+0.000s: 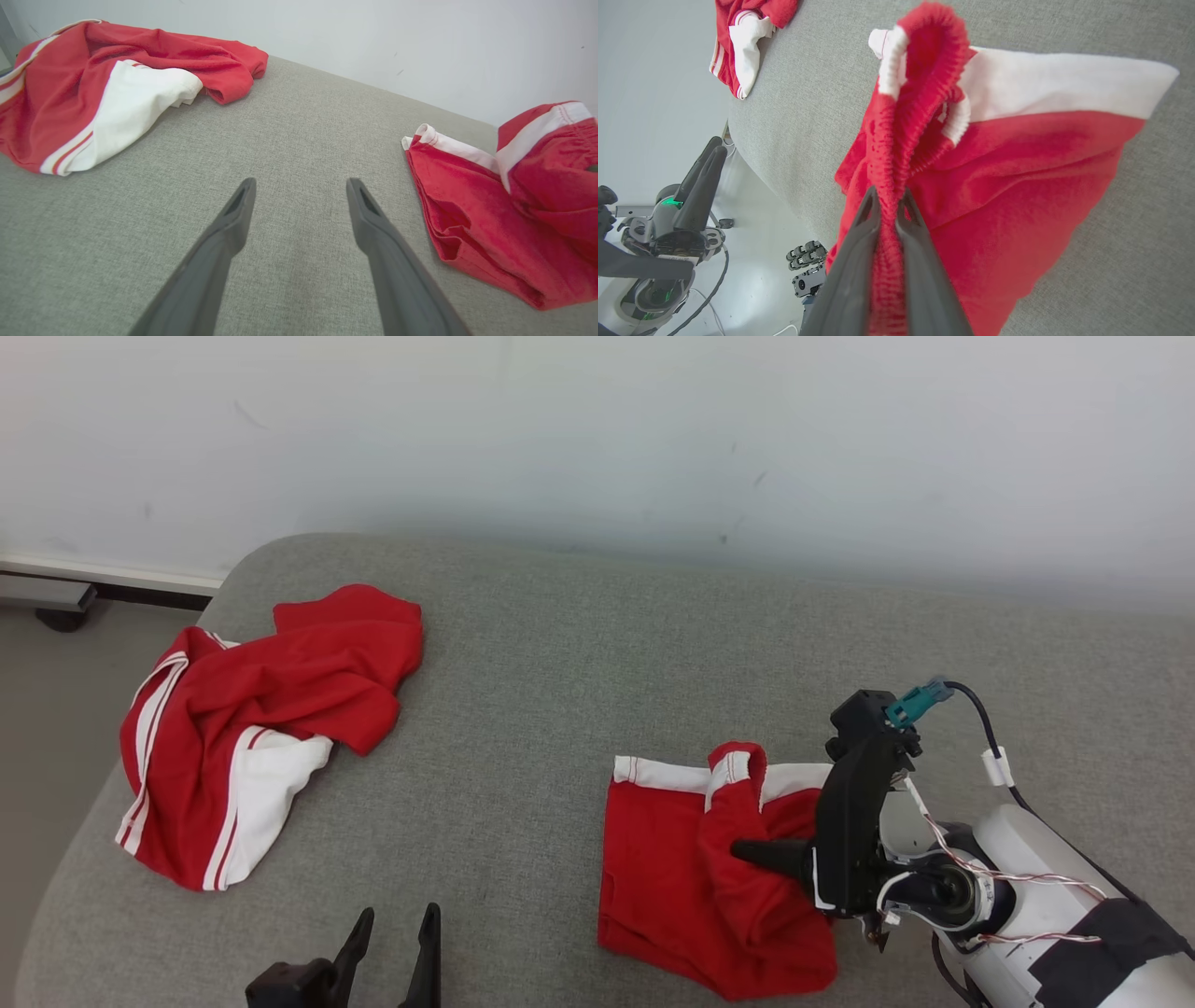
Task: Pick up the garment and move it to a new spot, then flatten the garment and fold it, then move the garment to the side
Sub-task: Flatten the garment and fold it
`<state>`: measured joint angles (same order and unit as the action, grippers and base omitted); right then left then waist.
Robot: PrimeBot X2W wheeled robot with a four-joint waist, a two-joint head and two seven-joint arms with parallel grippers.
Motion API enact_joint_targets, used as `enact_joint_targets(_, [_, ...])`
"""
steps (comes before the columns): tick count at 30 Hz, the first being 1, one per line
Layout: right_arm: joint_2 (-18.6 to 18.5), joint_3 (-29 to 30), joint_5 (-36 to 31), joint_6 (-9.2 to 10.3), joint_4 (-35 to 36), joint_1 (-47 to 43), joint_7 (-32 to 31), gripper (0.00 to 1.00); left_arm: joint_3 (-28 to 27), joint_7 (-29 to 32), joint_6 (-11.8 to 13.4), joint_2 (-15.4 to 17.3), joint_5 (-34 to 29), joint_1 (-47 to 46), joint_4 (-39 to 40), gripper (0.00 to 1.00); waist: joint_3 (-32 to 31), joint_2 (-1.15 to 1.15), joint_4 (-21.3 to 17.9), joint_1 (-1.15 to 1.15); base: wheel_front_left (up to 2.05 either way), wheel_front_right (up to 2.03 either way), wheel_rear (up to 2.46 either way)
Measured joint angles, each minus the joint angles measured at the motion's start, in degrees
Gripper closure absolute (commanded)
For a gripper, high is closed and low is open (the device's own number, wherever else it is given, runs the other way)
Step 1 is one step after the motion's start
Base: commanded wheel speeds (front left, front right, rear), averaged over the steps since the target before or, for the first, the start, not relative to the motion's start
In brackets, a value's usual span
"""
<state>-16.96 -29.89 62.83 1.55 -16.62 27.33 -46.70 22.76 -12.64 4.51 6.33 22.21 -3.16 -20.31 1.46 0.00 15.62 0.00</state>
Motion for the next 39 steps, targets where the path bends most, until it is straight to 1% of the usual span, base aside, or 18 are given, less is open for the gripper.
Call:
enact_joint_targets(2, [0.3, -0.1, -0.3, 0.49, -0.7, 0.4, 0.0, 1.0, 0.1, 0.0, 0.0, -0.1, 0.0, -0.7, -0.4, 0.0, 0.1, 0.0, 0.3, 0.0, 0.0, 0.0, 0.0])
enact_joint_targets(8, [1.8, -0.6, -0.6, 0.6, -3.4, 1.8, 0.0, 1.0, 0.4, -0.1, -0.1, -0.6, 0.0, -2.0, -1.1, 0.0, 0.5, 0.0, 1.3, 0.0, 0.0, 0.0, 0.0])
enact_joint_targets(10, [2.4, -0.6, -0.9, 1.01, -4.2, 2.3, 0.4, 1.0, 0.6, -0.1, -0.5, -0.8, 0.0, -2.0, -1.5, 0.0, 0.5, 0.0, 1.7, 0.0, 0.0, 0.0, 0.0])
enact_joint_targets(31, [4.4, -1.8, -4.0, 1.04, -12.9, 5.2, 4.0, 1.0, 1.2, -0.6, -0.6, -1.7, 0.2, -2.9, -3.9, 0.0, 0.8, 0.0, 5.2, 0.0, 0.0, 0.0, 0.0])
enact_joint_targets(32, [4.7, -1.6, -4.1, 1.04, -13.4, 5.3, 5.0, 0.89, 1.2, -0.7, -0.6, -1.7, 0.2, -2.9, -4.1, 0.0, 0.8, 0.0, 5.3, 0.0, 0.0, 0.0, 0.0])
enact_joint_targets(33, [4.8, -1.6, -4.2, 1.04, -13.6, 5.4, 5.1, 0.56, 1.2, -0.8, -0.6, -1.7, 0.3, -2.9, -4.2, 0.0, 0.8, 0.0, 5.3, 0.0, 0.0, 0.0, 0.0])
enact_joint_targets(34, [5.0, -1.6, -4.4, 1.03, -13.9, 5.4, 5.5, 0.09, 1.1, -0.8, -0.6, -1.7, 0.4, -2.9, -4.2, 0.0, 0.8, 0.0, 5.3, 0.0, 0.0, 0.0, 0.0])
enact_joint_targets(35, [5.2, -1.8, -4.4, 0.97, -14.3, 5.7, 5.5, 0.0, 0.8, -0.9, -0.6, -1.7, 0.4, -2.9, -4.3, 0.0, 0.8, 0.0, 5.3, 0.0, 0.0, 0.0, 0.0])
enact_joint_targets(39, [5.7, -2.0, -4.4, -0.03, -14.7, 6.2, 6.5, 0.0, 0.1, -1.0, -0.5, -1.6, 0.6, -2.9, -4.6, 0.0, 0.5, 0.0, 4.7, 0.0, 0.0, 0.0, 0.0])
